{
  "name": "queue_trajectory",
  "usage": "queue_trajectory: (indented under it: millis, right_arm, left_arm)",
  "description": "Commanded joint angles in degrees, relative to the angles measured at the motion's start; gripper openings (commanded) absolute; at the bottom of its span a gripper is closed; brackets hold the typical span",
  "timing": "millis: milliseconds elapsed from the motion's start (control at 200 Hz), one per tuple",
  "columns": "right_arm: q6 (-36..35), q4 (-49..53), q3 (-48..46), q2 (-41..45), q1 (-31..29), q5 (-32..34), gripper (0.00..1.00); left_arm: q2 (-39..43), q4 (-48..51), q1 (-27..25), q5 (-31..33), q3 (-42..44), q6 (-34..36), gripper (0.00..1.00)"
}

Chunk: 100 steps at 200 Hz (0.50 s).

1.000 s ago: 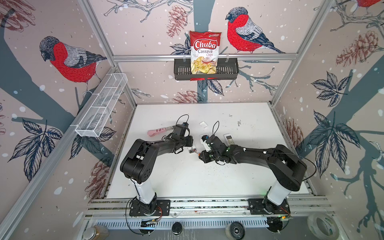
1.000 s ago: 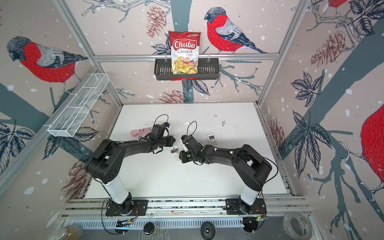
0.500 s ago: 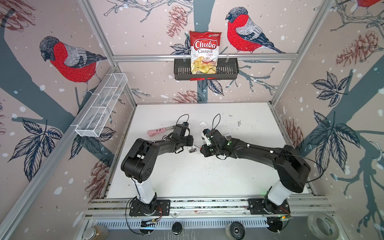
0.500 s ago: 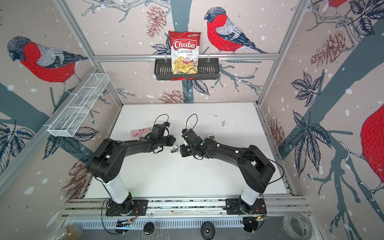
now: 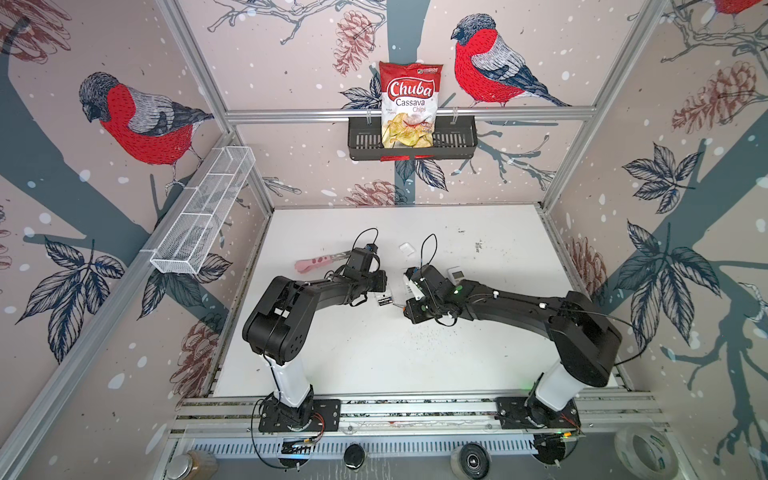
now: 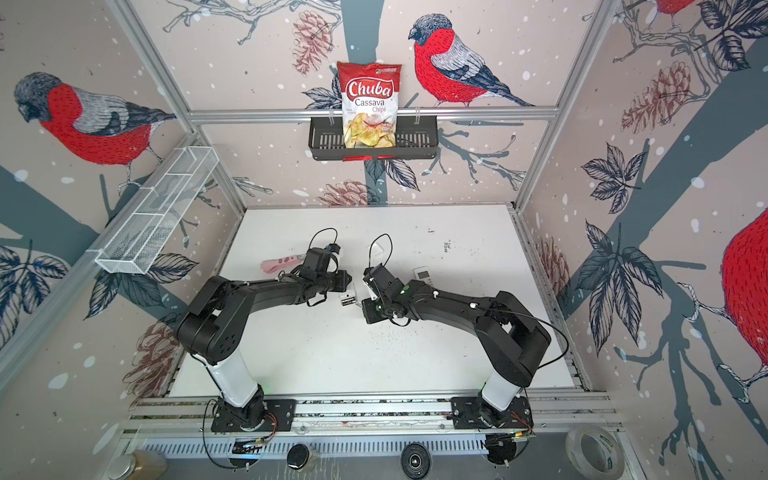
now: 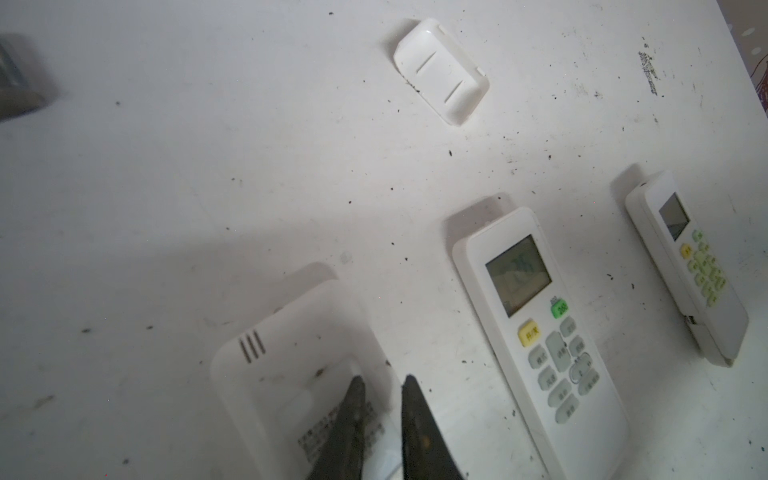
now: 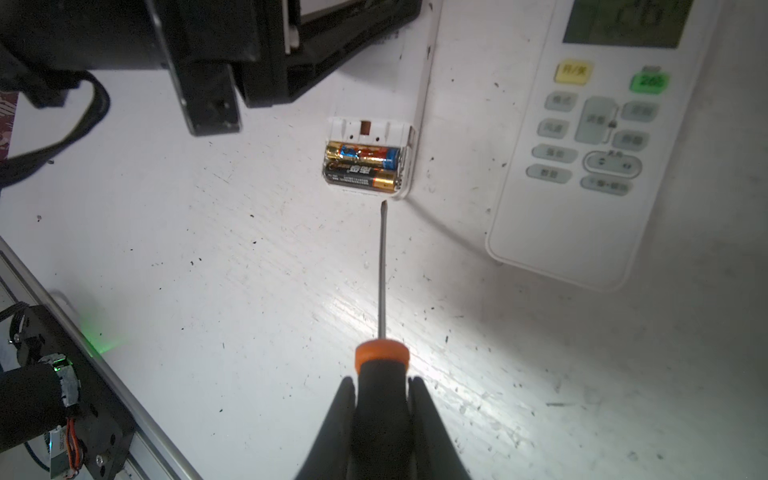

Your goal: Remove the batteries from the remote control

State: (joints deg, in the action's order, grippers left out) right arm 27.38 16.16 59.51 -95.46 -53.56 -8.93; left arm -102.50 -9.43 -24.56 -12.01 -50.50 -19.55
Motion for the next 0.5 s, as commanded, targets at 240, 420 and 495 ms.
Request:
queue_trajectory:
  millis: [240, 420, 495]
  right_arm:
    - [0.75, -2.19, 0.83, -1.45, -0.28, -1.00, 0.00]
    - [0.84, -2.53, 0.53, -1.70, -0.28, -1.33, 0.00]
    - [0.84, -2.71, 0.61, -1.75, -0.23, -1.02, 0.00]
  left_arm:
    - [-0.86, 10.30, 0.08, 0.43, 0.50, 0.10, 0.19]
    - [-1.02, 10.14, 0.12, 0.41, 0.62, 0.07, 0.19]
    - [-1.12, 9.92, 0.11, 0.32, 0.75, 0.10, 0.19]
